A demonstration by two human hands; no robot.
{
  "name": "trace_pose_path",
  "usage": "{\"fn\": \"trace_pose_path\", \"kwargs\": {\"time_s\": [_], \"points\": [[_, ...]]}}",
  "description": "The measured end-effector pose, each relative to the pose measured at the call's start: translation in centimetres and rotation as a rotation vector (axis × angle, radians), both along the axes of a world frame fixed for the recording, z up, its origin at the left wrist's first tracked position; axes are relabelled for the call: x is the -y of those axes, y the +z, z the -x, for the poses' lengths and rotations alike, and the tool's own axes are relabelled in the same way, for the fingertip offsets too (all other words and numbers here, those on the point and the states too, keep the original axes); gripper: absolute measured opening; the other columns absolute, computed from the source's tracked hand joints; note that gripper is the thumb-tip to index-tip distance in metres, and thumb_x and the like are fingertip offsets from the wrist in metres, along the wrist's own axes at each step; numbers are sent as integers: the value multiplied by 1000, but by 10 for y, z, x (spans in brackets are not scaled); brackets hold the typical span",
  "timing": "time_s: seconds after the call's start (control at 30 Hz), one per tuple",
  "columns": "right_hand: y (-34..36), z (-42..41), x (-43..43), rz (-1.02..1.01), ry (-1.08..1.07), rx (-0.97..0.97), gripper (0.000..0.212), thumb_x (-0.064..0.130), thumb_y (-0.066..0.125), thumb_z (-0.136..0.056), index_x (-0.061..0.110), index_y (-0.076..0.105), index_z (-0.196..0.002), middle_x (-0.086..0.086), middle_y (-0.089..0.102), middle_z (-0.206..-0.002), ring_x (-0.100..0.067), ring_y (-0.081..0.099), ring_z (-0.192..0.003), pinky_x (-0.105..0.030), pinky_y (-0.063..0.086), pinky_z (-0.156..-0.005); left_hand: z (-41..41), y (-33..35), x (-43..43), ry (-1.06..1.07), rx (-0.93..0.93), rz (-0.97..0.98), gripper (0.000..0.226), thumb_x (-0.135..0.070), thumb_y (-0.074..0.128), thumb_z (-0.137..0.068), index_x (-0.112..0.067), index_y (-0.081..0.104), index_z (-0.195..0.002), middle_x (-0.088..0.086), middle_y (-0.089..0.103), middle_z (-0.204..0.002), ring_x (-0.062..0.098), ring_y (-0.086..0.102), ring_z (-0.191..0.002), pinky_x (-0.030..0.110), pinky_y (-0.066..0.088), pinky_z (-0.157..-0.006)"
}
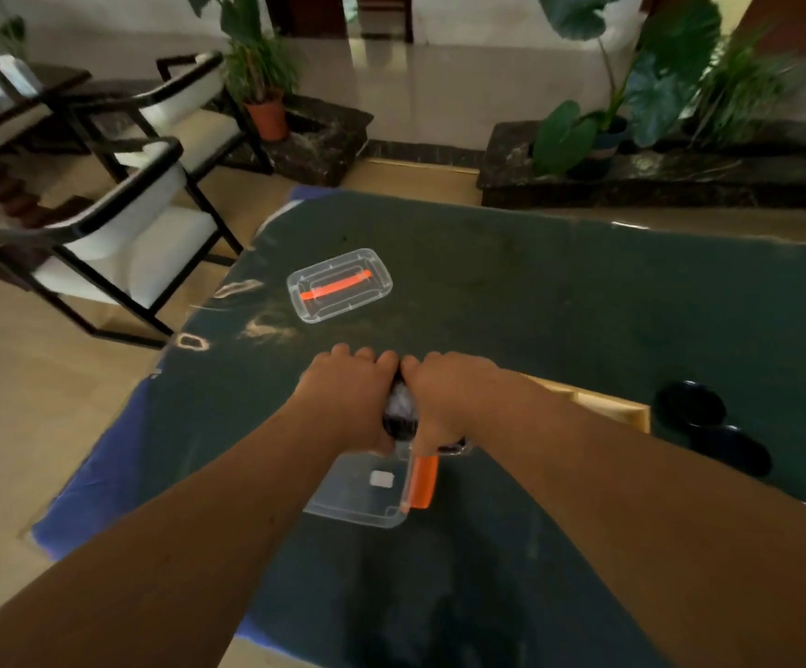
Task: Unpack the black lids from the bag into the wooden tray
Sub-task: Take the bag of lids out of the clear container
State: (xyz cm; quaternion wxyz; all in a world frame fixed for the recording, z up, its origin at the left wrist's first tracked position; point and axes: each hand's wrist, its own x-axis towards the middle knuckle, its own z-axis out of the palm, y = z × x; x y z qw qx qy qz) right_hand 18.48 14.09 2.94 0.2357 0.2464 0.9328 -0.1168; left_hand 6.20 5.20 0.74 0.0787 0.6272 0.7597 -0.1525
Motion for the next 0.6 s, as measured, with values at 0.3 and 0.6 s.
{"fn": "trace_pose_path", "kwargs": {"time_s": [0.3,0.6], "points": [[-77,-179,-29,41,-225,106,89,52,88,-65,20,49,-138,-7,65,-121,-30,65,-104,-39,50,-76,-164,-87,-51,-197,188,87,90,-61,81,-55,-25,49,-131,5,65,-121,32,60,-108,45,51,-86],[-187,-252,42,306,-935,-56,105,61,78,-72,17,28,-153,-13,53,-138,-36,55,-126,-46,51,-103,-238,-171,-52,-545,16,198,86,-44,74,-90,-24,29,-161,14,31,-170,39,26,-155,66,18,-123]]}}
